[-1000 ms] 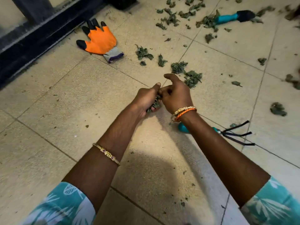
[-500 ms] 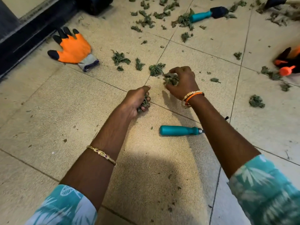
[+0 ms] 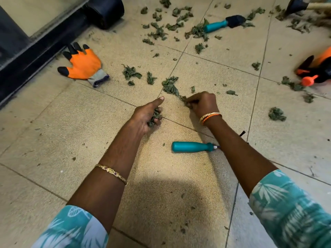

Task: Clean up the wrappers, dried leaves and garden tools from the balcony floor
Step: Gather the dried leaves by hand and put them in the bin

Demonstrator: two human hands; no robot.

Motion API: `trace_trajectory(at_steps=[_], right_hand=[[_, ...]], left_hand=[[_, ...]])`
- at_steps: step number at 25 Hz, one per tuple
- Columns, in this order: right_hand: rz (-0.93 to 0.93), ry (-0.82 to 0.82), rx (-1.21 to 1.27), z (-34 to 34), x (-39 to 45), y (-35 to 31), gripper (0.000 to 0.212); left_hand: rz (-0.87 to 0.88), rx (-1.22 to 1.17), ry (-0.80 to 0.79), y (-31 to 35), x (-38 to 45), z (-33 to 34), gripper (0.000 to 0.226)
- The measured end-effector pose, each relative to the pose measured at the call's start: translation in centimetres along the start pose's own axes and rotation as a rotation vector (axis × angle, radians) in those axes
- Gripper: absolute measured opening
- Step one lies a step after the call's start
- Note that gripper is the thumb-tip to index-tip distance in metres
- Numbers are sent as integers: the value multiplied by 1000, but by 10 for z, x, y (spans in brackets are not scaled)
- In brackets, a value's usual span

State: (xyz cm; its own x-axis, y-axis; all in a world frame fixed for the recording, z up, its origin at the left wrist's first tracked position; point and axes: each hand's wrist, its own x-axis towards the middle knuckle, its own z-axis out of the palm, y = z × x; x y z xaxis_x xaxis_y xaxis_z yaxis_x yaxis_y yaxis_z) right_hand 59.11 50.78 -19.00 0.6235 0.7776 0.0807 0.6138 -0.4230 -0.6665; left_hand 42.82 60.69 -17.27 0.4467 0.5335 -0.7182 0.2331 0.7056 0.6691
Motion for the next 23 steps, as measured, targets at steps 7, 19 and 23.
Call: trace_trajectory(at_steps=[7, 19, 23], right_hand=[[61, -143, 433, -80, 1, -32, 31], [62, -311, 386, -102, 26, -74, 17], [202, -98, 234, -81, 55, -29, 15]], left_hand=[[39, 90, 18, 11, -34, 22, 24], [59, 280, -58, 68, -58, 100, 32], [61, 386, -22, 107, -17, 101, 28]])
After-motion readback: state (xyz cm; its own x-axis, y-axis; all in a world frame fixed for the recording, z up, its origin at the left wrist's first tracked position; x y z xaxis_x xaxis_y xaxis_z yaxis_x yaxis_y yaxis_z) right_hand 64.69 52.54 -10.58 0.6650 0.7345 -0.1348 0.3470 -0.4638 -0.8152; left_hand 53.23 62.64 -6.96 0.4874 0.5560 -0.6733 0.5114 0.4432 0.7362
